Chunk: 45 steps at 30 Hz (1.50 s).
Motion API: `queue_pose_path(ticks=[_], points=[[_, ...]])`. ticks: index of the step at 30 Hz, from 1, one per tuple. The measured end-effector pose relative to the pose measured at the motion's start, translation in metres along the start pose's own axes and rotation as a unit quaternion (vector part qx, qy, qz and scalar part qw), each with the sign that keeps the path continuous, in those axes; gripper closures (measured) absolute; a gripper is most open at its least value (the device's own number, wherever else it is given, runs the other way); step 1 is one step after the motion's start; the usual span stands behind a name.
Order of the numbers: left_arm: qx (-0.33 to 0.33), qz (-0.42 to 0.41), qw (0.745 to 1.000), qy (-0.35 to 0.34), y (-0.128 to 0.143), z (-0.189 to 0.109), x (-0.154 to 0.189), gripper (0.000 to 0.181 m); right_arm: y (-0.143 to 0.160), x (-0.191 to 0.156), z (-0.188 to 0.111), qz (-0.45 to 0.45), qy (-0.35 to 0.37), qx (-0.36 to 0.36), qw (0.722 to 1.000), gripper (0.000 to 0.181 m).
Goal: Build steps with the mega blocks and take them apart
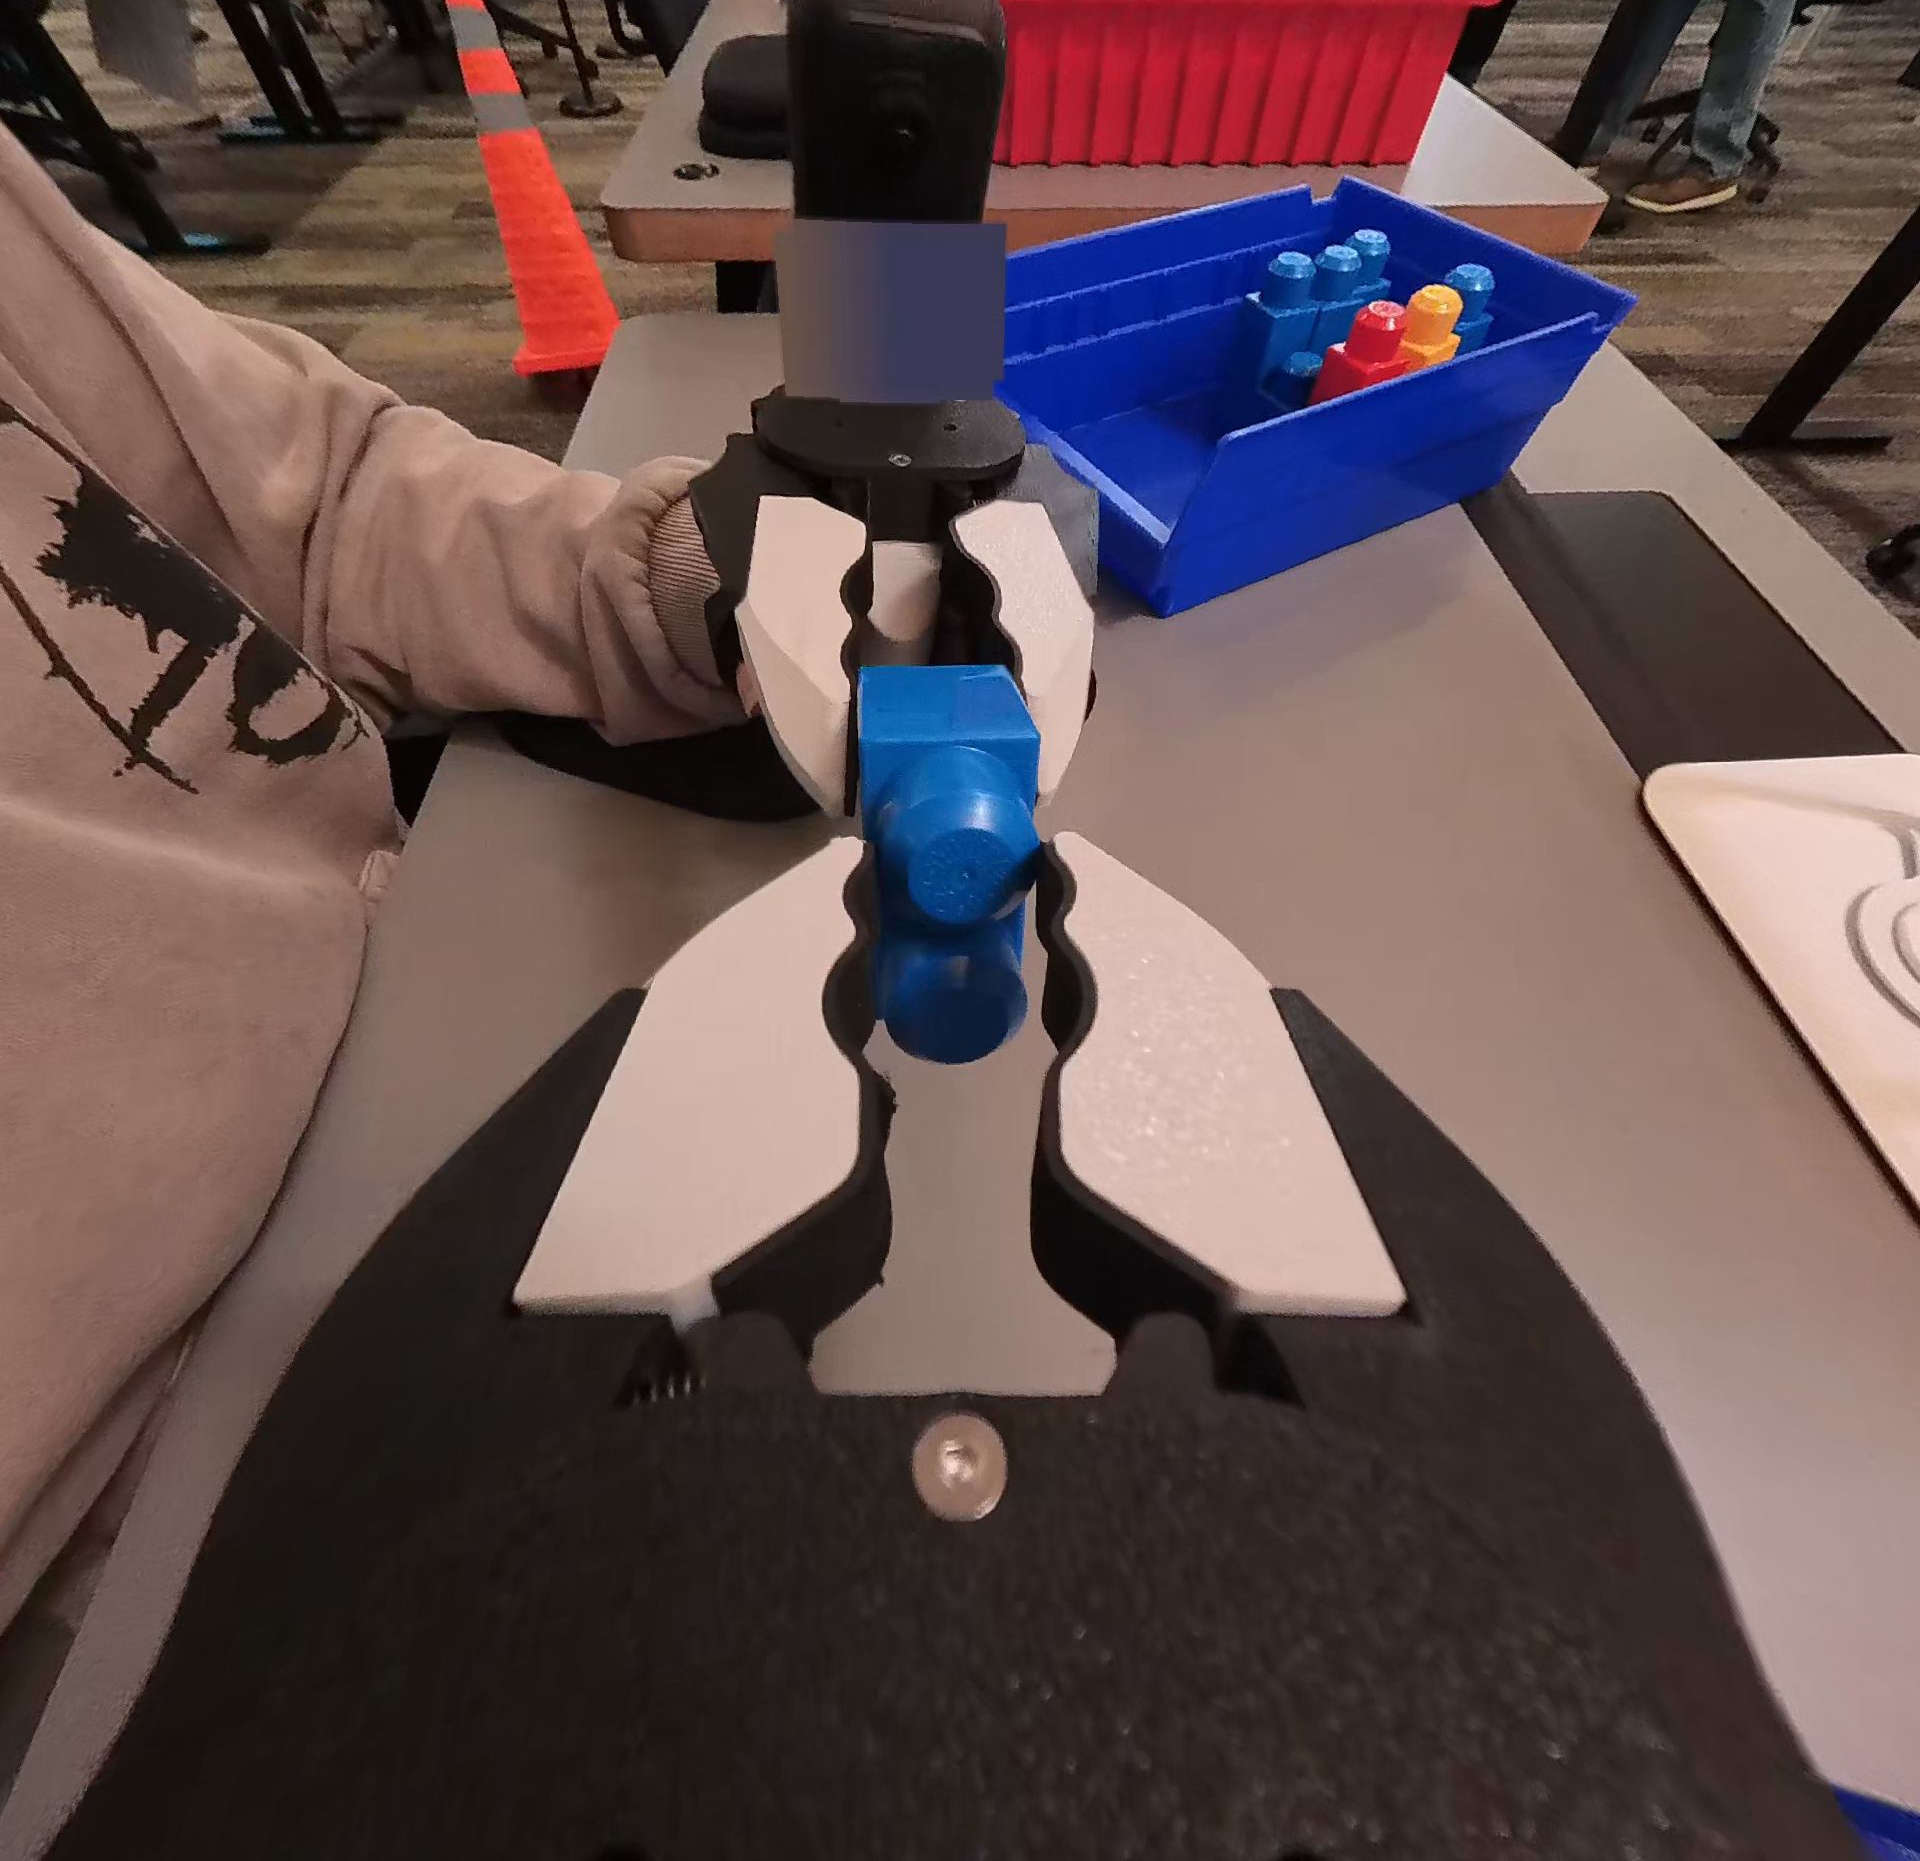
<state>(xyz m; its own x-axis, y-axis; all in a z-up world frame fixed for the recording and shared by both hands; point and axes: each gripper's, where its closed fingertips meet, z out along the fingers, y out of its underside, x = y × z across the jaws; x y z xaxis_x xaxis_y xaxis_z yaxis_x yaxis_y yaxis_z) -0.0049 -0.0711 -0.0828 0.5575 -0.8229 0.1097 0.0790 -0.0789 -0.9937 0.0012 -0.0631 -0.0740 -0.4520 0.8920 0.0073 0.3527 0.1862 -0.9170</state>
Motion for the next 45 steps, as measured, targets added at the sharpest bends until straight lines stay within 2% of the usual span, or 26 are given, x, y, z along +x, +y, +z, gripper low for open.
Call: queue_pose_path(ticks=[7, 14, 24, 32, 36, 38, 40, 42, 45], points=[[-0.072, 0.024, 0.997, -0.020, 0.027, 0.014, -0.001, 0.145, 0.004, 0.000, -0.008, -0.007, 0.002, -0.058, 0.998, 0.155], [-0.153, 0.050, 0.986, -0.050, 0.058, 0.023, -0.005, 0.145, 0.015, -0.003, 0.002, -0.029, 0.000, -0.111, 0.993, 0.157], [-0.144, 0.056, 0.987, -0.047, 0.053, 0.023, -0.003, 0.145, 0.015, -0.005, -0.002, -0.039, -0.001, -0.109, 0.993, 0.157], [-0.157, 0.062, 0.985, -0.042, 0.057, 0.025, 0.000, 0.145, 0.015, -0.009, -0.002, -0.042, -0.006, -0.115, 0.992, 0.150], [-0.160, 0.067, 0.983, -0.056, 0.058, 0.025, -0.004, 0.145, 0.018, -0.007, -0.001, -0.052, 0.005, -0.123, 0.991, 0.154], [-0.134, 0.067, 0.984, -0.093, 0.048, 0.024, -0.013, 0.146, 0.018, 0.000, -0.011, -0.044, 0.014, -0.135, 0.990, 0.155], [-0.112, 0.081, 0.980, -0.141, 0.037, 0.015, -0.028, 0.157, 0.011, 0.022, -0.036, -0.041, 0.049, -0.140, 0.988, 0.155], [-0.084, 0.094, 0.975, -0.184, 0.025, 0.003, -0.040, 0.172, 0.008, 0.061, -0.073, -0.041, 0.113, -0.164, 0.979, 0.155], [-0.043, 0.094, 0.961, -0.255, 0.008, -0.017, -0.060, 0.181, 0.018, 0.123, -0.132, -0.017, 0.191, -0.205, 0.960, 0.155]])
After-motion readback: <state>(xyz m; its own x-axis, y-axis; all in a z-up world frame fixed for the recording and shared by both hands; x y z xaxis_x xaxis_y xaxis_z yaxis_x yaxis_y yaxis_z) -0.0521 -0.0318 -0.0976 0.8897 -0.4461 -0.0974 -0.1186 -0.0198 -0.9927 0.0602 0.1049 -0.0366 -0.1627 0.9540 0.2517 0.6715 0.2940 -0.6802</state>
